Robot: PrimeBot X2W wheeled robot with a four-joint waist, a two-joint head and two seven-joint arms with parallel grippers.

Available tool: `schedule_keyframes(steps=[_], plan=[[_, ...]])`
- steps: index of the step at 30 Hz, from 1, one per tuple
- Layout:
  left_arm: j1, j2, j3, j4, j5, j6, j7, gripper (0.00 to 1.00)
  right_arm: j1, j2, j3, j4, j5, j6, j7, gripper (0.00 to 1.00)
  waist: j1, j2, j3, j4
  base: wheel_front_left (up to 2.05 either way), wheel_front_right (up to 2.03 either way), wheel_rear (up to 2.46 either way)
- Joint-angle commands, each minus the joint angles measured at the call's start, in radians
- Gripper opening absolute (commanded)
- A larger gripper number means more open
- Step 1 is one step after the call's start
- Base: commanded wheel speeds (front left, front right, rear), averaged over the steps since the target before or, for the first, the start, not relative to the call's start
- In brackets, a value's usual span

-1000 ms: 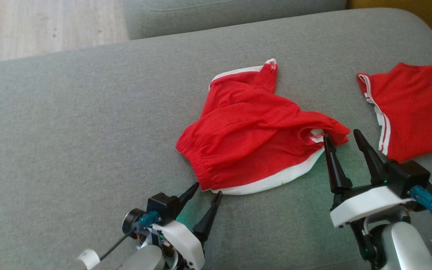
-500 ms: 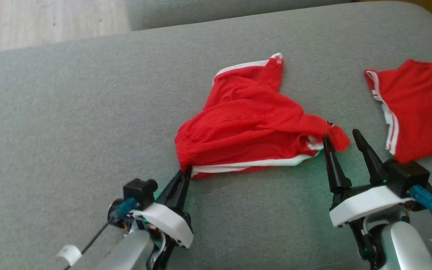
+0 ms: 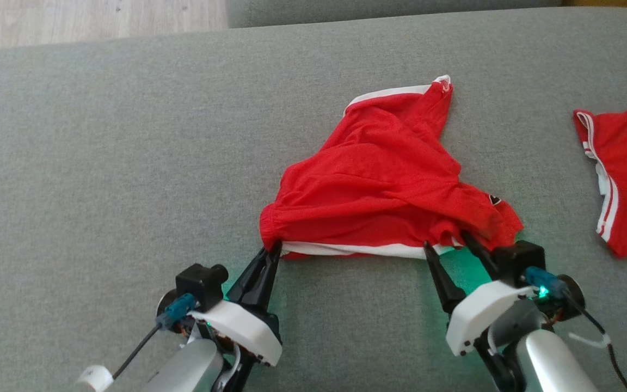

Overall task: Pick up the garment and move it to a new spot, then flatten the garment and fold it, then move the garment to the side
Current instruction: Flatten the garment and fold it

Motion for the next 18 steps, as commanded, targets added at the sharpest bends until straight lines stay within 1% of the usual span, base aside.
schedule_keyframes(steps=[1, 3, 6, 12, 15, 18], plan=[[-0.022, 0.015, 0.025, -0.035, -0.003, 0.006, -0.001, 0.0, -0.047, -0.003, 0.03, -0.012, -0.001, 0.007, 0.007, 1.0, 0.0, 0.0, -0.001, 0.002, 0.0, 0.0, 0.0], [-0.021, 0.016, 0.023, -0.041, -0.004, 0.007, 0.001, 0.0, -0.057, -0.003, 0.041, 0.013, 0.001, 0.007, 0.013, 1.0, 0.0, 0.0, -0.003, 0.003, 0.0, 0.0, 0.0], [-0.02, 0.017, 0.02, -0.048, -0.006, 0.009, 0.003, 0.0, -0.062, -0.003, 0.085, 0.018, 0.032, 0.007, 0.008, 1.0, 0.0, 0.0, -0.005, 0.003, 0.0, 0.0, 0.0], [-0.015, 0.024, 0.017, -0.06, -0.008, 0.014, 0.004, 0.0, -0.02, -0.003, 0.154, -0.051, 0.053, 0.007, 0.032, 1.0, 0.0, 0.0, -0.008, -0.001, 0.0, 0.0, 0.0], [-0.012, 0.029, 0.019, -0.068, -0.01, 0.019, 0.004, 0.0, 0.009, -0.003, 0.153, -0.086, 0.046, 0.007, 0.056, 1.0, 0.0, 0.0, -0.007, -0.009, 0.0, 0.0, 0.0], [-0.012, 0.031, 0.018, -0.075, -0.011, 0.023, 0.006, 0.0, 0.019, -0.003, 0.126, -0.09, 0.031, 0.007, 0.065, 1.0, 0.0, 0.0, -0.007, -0.013, 0.0, 0.0, 0.0]])
